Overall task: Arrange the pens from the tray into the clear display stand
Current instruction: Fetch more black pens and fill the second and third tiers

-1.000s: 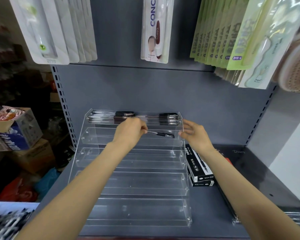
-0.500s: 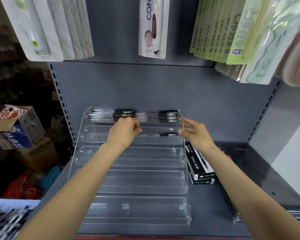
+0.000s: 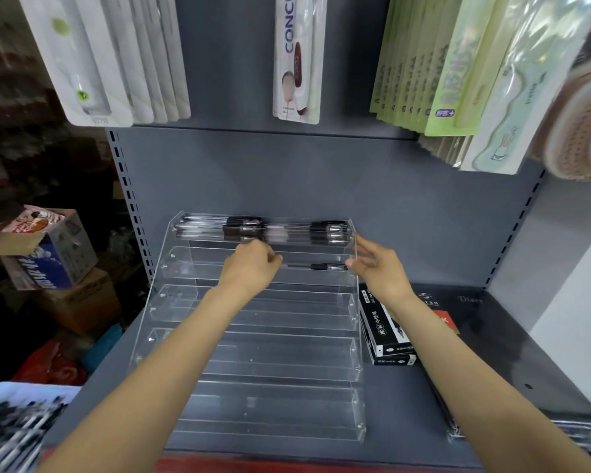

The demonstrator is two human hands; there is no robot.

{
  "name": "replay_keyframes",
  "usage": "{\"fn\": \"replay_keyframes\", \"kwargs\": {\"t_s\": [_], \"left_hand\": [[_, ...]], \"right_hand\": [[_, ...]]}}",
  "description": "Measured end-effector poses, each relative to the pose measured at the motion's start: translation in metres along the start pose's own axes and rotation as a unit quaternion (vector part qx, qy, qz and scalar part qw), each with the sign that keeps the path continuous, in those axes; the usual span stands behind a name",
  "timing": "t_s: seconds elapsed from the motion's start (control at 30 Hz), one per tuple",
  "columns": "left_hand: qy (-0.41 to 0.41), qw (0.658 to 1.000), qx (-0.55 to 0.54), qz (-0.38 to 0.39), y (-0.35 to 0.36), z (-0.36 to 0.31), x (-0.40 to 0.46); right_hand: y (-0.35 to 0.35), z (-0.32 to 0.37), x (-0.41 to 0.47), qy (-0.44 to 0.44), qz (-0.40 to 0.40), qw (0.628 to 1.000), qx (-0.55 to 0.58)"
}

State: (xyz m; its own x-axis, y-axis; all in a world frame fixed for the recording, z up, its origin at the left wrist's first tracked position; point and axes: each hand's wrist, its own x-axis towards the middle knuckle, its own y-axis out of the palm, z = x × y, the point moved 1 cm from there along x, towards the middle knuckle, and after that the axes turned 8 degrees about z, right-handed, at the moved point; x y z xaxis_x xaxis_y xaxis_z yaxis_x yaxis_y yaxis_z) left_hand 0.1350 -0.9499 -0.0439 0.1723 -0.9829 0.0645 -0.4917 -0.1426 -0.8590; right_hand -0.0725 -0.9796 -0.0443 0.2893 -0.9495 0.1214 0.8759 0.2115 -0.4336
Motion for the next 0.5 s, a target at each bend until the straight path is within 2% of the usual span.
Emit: {"fn": "replay_keyframes", "kwargs": {"t_s": [0.1,0.17,0.27,0.33,0.5], "left_hand": [[-0.002,1.0,0.008,-0.006,0.003,-0.001,-0.001],[0.012,0.999,-0.024,-0.025,0.003,-0.001,-0.003],[0.071,0.989,-0.1,-0.083,-0.001,-0.004,-0.015],[0.097,0.979,-0.136,-0.115,-0.004,-0.004,-0.029],[0.118,0.968,-0.175,-0.133,-0.013,0.02,-0.07]], "right_hand": [[-0.001,0.001,-0.004,-0.003,0.003,1.0,0.006],[0.0,0.002,-0.007,-0.009,0.0,1.0,0.003],[0.004,0.004,-0.017,-0.068,-0.05,0.989,-0.12],[0.011,0.013,-0.024,-0.118,-0.06,0.978,-0.16],[0.055,0.037,-0.044,-0.16,0.003,0.978,-0.134]]}}
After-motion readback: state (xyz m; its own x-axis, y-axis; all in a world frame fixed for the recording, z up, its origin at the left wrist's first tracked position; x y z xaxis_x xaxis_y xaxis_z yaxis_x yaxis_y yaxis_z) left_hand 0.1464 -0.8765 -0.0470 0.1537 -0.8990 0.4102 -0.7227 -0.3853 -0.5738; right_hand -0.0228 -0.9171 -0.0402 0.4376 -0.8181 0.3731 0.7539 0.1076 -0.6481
